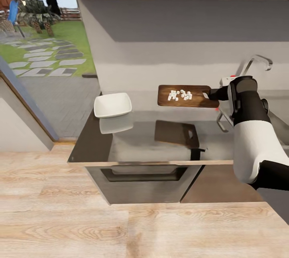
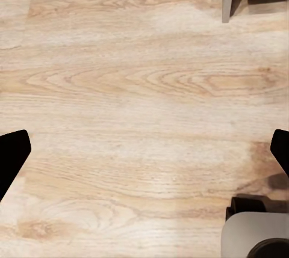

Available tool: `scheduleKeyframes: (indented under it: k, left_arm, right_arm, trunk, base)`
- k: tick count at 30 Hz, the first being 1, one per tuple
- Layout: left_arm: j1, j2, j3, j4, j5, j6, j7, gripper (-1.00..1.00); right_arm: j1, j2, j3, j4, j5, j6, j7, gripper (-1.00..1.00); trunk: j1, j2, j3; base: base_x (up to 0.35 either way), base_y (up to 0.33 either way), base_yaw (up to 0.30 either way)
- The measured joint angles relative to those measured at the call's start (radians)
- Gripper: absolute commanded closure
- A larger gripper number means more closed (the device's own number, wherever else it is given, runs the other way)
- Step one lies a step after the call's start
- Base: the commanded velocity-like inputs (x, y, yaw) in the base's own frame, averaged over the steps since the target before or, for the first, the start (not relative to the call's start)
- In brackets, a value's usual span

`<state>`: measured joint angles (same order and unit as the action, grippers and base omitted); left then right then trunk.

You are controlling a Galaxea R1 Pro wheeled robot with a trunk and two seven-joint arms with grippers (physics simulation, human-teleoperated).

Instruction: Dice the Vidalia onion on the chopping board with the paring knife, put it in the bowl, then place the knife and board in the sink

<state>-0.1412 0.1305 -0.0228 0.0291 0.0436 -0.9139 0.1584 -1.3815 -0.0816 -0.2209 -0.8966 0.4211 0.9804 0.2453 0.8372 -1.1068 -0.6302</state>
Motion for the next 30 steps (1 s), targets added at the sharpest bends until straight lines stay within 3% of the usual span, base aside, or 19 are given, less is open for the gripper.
scheduleKeyframes:
  k: [25,30]
  left_arm:
    - [0.000,0.000,0.000,0.000,0.000,0.002,0.001,-1.00]
    - [0.000,0.000,0.000,0.000,0.000,0.000,0.000,-1.00]
  right_arm:
    - [0.000,0.000,0.000,0.000,0.000,0.000,0.000,1.00]
    - [0.000,0.000,0.000,0.000,0.000,0.000,0.000,1.00]
  trunk:
    - [-0.096,0.175,0.078]
    - [-0.096,0.175,0.078]
  base:
    - [0.000,0.000,0.000]
    - [0.000,0.000,0.000]
